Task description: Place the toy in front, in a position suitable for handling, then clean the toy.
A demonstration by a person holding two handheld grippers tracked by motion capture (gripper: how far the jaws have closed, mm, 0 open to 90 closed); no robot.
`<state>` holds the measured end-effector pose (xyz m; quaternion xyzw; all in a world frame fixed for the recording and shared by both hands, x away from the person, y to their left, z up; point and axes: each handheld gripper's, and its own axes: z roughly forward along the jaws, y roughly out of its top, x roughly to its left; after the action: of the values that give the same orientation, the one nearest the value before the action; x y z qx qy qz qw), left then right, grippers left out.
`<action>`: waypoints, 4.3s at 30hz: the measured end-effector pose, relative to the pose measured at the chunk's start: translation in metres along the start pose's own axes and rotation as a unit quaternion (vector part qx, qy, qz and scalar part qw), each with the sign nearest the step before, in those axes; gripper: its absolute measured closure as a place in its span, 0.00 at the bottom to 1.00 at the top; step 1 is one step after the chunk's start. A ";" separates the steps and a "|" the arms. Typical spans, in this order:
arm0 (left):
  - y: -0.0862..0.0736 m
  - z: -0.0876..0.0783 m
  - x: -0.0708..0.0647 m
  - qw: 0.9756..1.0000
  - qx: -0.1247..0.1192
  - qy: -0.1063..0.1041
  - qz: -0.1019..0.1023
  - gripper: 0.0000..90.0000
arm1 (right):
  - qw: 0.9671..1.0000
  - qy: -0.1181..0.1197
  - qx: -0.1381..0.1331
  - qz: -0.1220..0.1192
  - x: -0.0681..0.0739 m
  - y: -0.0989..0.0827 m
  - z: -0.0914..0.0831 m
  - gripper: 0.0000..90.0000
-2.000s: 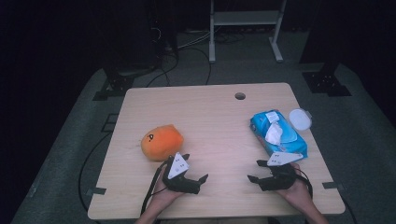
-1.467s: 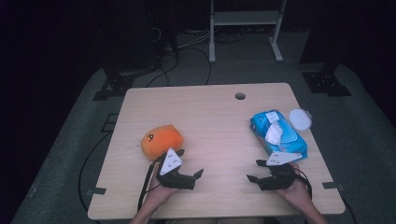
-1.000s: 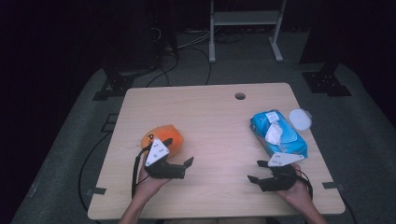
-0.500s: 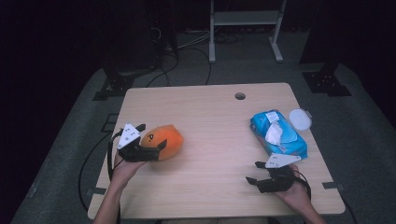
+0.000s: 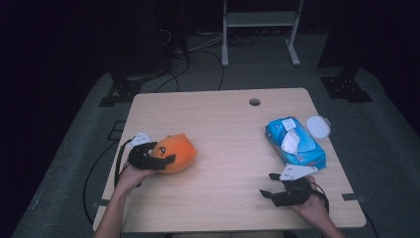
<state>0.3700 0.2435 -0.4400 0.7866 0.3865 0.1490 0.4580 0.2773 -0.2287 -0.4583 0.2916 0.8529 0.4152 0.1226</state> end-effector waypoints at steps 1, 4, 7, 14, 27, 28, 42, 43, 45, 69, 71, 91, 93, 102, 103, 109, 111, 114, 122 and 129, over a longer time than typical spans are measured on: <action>0.000 0.000 0.000 1.000 0.000 0.000 0.000 0.00 | 1.000 0.000 0.000 0.000 0.000 0.000 0.000 0.34; -0.002 0.001 -0.006 1.000 -0.007 0.010 0.013 0.00 | 1.000 -0.002 -0.001 -0.002 0.001 0.001 -0.001 0.34; -0.001 -0.002 -0.010 1.000 -0.001 0.015 0.026 0.07 | 1.000 -0.003 -0.006 -0.005 0.002 0.001 -0.002 0.35; 0.004 -0.009 -0.017 0.998 -0.021 0.019 0.056 0.28 | 1.000 -0.003 -0.006 -0.005 0.001 0.001 -0.003 0.36; 0.047 -0.015 -0.065 0.992 -0.093 -0.041 0.069 0.31 | 1.000 -0.013 -0.019 0.006 -0.006 -0.001 -0.013 0.37; 0.051 -0.012 -0.078 0.991 -0.091 -0.059 0.077 0.31 | 1.000 -0.014 -0.022 0.010 -0.009 -0.002 -0.015 0.37; 0.059 0.017 -0.140 0.980 -0.098 -0.131 0.117 0.31 | 0.999 -0.024 -0.022 0.030 -0.023 -0.008 -0.021 0.37; 0.059 0.019 -0.143 0.979 -0.097 -0.134 0.118 0.31 | 0.999 -0.025 -0.022 0.031 -0.023 -0.008 -0.021 0.37; 0.058 0.024 -0.148 0.979 -0.093 -0.136 0.124 0.30 | 0.999 -0.028 -0.025 0.032 -0.024 -0.008 -0.024 0.37; 0.014 0.061 -0.165 0.976 -0.034 -0.173 0.129 0.24 | 0.999 -0.031 -0.019 0.029 -0.026 -0.010 -0.024 0.37; 0.014 0.061 -0.164 0.976 -0.033 -0.171 0.128 0.21 | 0.999 -0.030 -0.019 0.029 -0.026 -0.010 -0.023 0.37; 0.011 0.049 -0.165 0.971 -0.066 -0.157 0.169 0.05 | 0.997 -0.046 -0.056 0.013 -0.020 0.003 -0.030 0.37; 0.011 0.049 -0.165 0.971 -0.065 -0.157 0.166 0.05 | 0.997 -0.049 -0.064 0.011 -0.020 0.006 -0.033 0.37; 0.007 0.050 -0.161 0.970 -0.055 -0.157 0.175 0.05 | 0.994 -0.074 -0.080 -0.001 -0.033 0.028 -0.049 0.37; 0.007 0.051 -0.161 0.971 -0.053 -0.158 0.174 0.05 | 0.994 -0.076 -0.083 0.000 -0.036 0.031 -0.051 0.37; 0.003 0.053 -0.164 0.968 -0.044 -0.159 0.187 0.05 | 0.992 -0.097 -0.082 0.002 -0.060 0.052 -0.065 0.37; 0.002 0.053 -0.165 0.968 -0.044 -0.158 0.189 0.05 | 0.991 -0.101 -0.083 0.004 -0.063 0.054 -0.066 0.37; 0.001 0.053 -0.164 0.969 -0.045 -0.159 0.184 0.05 | 0.990 -0.116 -0.074 0.011 -0.077 0.062 -0.069 0.37; -0.001 0.054 -0.163 0.969 -0.043 -0.161 0.182 0.05 | 0.990 -0.132 -0.047 0.026 -0.100 0.065 -0.054 0.40; -0.002 0.055 -0.162 0.969 -0.043 -0.162 0.180 0.05 | 0.987 -0.152 -0.004 0.046 -0.119 0.059 -0.034 0.47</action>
<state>0.2952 0.0905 -0.4512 0.8365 0.1521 0.1158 0.5135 0.3802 -0.2932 -0.3951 0.3894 0.8087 0.3746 0.2326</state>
